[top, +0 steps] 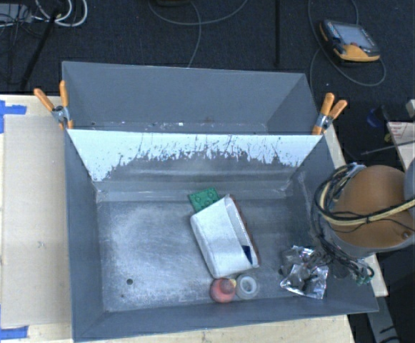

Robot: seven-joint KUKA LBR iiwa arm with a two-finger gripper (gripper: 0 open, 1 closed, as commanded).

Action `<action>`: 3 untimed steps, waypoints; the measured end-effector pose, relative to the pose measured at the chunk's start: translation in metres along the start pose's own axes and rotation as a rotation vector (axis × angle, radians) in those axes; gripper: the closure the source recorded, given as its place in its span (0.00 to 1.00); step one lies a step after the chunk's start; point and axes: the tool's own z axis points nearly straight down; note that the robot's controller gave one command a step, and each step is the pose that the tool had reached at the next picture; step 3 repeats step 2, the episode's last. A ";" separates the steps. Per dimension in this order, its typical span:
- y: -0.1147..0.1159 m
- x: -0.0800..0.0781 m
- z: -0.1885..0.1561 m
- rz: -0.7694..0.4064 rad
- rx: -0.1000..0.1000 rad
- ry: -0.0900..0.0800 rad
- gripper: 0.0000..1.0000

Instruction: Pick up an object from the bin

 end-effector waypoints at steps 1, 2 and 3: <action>-0.012 -0.017 -0.120 -0.021 0.006 -0.007 1.00; 0.017 -0.036 -0.220 -0.709 0.002 -0.003 1.00; 0.017 -0.036 -0.220 -0.709 0.002 -0.003 1.00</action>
Offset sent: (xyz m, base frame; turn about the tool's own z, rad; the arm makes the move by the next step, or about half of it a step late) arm 0.0168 -0.0066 0.1158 -0.0226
